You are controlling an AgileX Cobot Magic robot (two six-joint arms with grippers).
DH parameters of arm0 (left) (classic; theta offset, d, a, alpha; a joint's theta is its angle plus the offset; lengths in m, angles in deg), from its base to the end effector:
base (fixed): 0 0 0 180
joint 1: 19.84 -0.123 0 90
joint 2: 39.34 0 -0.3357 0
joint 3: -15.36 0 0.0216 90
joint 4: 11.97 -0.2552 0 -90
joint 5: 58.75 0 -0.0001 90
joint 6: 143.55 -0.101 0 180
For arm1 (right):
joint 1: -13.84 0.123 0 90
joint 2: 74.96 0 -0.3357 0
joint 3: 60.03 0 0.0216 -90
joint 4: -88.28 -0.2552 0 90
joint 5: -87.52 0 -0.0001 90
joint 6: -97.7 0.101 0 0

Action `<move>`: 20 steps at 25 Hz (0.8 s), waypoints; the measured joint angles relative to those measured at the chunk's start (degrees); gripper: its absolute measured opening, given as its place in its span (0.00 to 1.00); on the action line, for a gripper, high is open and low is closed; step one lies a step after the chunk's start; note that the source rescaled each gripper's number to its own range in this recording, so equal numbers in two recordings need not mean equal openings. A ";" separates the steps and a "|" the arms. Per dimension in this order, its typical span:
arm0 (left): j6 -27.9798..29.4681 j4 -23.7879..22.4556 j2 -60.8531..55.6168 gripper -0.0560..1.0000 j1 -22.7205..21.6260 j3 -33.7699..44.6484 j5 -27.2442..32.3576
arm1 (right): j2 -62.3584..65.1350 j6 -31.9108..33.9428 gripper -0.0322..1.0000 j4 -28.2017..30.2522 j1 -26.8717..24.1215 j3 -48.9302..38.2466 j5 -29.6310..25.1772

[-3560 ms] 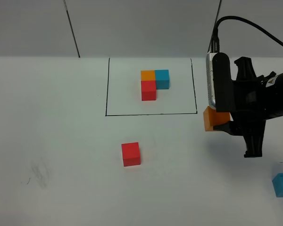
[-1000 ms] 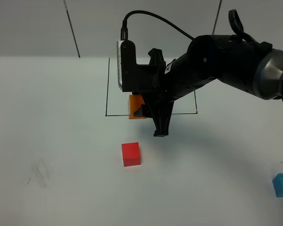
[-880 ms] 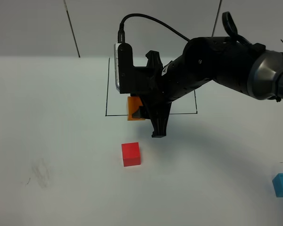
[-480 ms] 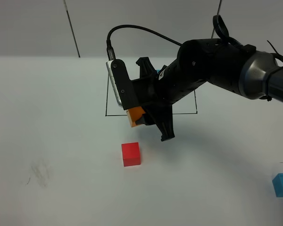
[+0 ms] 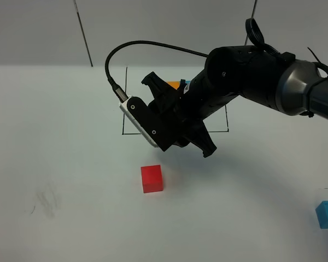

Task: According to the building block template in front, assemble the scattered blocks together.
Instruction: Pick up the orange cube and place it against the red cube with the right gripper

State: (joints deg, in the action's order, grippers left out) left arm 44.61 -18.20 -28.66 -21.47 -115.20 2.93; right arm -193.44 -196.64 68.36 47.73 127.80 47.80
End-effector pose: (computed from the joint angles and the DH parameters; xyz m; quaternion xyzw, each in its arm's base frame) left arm -0.0341 0.0087 0.2782 -0.0752 0.8692 0.0266 0.4879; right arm 0.3677 0.2735 0.2641 -0.8884 0.3571 -0.0551 0.2833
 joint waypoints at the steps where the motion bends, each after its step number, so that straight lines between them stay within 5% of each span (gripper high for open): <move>1: 0.00 0.00 0.00 0.06 0.00 0.00 0.00 | 0.00 -1.58 0.50 0.00 0.00 0.00 -0.13; 20: 0.00 0.00 0.00 0.06 0.00 0.00 0.00 | -0.77 -5.16 0.50 4.11 0.87 0.01 -1.30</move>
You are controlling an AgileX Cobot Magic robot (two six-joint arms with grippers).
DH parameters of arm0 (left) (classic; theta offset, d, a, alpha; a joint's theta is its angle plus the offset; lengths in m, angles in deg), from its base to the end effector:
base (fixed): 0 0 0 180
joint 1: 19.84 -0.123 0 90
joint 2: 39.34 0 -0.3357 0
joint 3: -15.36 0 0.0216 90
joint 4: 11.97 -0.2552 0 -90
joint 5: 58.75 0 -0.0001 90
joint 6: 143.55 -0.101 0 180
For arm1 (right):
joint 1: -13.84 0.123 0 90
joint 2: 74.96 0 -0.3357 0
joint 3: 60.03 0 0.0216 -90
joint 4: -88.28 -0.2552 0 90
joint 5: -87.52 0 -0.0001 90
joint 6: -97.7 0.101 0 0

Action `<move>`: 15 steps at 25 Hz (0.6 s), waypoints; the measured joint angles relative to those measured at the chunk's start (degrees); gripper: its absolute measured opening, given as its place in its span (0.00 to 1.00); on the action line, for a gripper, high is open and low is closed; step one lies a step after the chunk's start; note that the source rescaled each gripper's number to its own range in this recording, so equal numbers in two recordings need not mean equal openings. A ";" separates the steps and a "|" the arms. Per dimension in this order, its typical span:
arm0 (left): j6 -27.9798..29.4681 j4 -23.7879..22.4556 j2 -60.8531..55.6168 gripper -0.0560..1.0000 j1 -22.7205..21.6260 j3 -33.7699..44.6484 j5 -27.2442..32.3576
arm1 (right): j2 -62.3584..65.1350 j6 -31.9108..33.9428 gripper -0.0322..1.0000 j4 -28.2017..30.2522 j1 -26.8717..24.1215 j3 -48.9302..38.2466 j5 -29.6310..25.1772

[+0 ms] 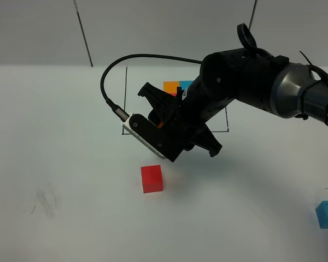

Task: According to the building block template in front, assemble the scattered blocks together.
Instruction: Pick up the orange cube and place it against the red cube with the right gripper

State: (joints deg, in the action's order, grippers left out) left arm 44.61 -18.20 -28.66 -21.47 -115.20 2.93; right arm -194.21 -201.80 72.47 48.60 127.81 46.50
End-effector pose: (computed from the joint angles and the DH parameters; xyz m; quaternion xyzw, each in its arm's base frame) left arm -0.0341 0.0087 0.2782 -0.0752 0.8692 0.0266 0.4879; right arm 0.3652 0.2755 0.2556 -0.9201 0.2915 -0.0760 0.2501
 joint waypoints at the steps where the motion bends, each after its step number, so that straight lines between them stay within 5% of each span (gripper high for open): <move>1: 0.00 0.00 0.00 0.06 0.00 0.00 0.00 | 0.00 0.00 0.50 0.10 0.07 0.00 0.00; 15: 0.00 0.00 0.00 0.06 0.00 0.00 0.00 | 0.00 0.00 0.50 0.76 0.26 0.00 -2.67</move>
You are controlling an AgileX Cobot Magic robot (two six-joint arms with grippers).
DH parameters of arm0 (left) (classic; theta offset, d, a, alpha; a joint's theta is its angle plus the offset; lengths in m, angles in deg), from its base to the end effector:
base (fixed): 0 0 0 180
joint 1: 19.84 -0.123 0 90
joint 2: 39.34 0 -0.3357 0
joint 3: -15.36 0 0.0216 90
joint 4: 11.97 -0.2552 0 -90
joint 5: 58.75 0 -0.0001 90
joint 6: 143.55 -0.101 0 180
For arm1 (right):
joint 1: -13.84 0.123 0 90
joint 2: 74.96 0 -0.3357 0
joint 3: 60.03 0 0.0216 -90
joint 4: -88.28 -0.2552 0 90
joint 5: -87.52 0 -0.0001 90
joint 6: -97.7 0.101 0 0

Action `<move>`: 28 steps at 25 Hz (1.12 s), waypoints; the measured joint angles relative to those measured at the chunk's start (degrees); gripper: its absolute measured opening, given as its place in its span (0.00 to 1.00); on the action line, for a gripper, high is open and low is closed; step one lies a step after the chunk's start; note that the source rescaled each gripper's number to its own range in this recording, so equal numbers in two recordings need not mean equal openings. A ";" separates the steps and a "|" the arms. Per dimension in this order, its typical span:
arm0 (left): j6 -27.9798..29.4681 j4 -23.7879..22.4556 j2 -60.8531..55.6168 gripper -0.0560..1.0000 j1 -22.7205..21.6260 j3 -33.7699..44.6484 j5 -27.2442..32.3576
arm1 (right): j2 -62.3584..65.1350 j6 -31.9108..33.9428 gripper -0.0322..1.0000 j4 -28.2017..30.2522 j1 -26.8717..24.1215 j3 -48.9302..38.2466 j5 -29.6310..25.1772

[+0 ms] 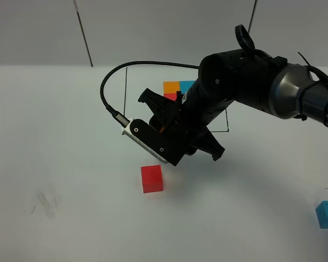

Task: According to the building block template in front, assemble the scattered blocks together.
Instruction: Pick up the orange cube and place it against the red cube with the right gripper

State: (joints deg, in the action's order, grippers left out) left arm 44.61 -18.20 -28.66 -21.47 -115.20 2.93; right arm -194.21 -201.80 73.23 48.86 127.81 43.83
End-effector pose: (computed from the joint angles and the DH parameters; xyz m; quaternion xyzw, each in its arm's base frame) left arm -0.0341 0.0087 0.2782 -0.0752 0.8692 0.0266 0.4879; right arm 0.3604 0.2747 0.2534 -0.9282 0.2847 -0.0632 0.2313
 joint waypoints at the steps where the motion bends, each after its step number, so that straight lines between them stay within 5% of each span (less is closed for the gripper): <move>1: 0.00 0.00 0.00 0.06 0.00 0.00 0.00 | 0.00 0.00 0.50 0.25 0.00 0.00 0.00; 16: 0.00 0.00 0.00 0.06 0.00 0.00 0.00 | -1.27 0.00 0.50 10.36 2.39 1.60 2.94; 28: 0.00 0.00 0.00 0.06 0.00 0.00 0.00 | -9.34 0.00 0.50 12.61 3.82 16.88 -13.18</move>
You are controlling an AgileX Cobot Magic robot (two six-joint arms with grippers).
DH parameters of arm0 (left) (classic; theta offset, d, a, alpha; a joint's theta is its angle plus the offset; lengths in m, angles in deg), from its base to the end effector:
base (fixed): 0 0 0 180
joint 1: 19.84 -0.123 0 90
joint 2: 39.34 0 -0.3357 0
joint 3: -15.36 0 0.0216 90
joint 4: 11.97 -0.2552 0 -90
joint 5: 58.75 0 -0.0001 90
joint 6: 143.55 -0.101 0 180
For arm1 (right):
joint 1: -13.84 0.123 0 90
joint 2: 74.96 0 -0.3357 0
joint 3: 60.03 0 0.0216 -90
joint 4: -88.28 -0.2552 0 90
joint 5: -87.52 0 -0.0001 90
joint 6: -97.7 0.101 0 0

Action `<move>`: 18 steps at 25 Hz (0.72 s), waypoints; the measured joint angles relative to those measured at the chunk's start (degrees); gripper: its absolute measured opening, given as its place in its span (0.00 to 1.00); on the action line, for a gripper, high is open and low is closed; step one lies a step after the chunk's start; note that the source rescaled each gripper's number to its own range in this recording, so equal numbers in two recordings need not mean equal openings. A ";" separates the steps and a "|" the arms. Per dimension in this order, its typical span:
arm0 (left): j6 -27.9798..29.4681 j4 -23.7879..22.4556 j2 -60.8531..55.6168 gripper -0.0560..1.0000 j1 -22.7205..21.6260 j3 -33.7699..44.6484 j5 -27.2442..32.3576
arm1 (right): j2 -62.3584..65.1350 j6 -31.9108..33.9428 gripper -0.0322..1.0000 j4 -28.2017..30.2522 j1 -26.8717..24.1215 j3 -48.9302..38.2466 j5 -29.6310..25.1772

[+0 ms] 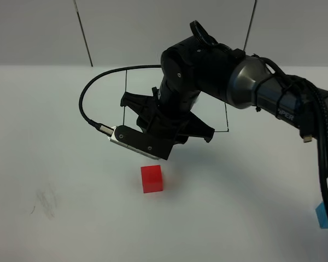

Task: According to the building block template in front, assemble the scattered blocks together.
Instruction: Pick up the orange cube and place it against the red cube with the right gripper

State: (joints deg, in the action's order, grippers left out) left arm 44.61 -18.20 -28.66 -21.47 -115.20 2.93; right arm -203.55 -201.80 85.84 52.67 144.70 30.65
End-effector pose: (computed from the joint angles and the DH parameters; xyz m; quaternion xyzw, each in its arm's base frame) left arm -0.0341 0.0087 0.2782 -0.0752 0.8692 0.0266 0.4879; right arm 0.3838 0.3135 0.2499 -0.9665 0.1936 -0.0934 0.1402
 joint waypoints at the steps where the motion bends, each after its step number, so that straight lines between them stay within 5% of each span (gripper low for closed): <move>1: 0.00 0.00 0.00 0.06 0.00 0.00 0.00 | -0.85 0.00 0.50 0.00 0.20 1.28 -1.40; 18: 0.00 0.00 0.00 0.06 0.00 0.00 0.00 | -5.07 0.00 0.50 0.09 2.94 6.60 -4.57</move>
State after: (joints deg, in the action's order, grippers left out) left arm 44.61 -18.20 -28.66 -21.47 -115.20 2.93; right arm -208.62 -201.80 85.93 55.62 151.30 26.08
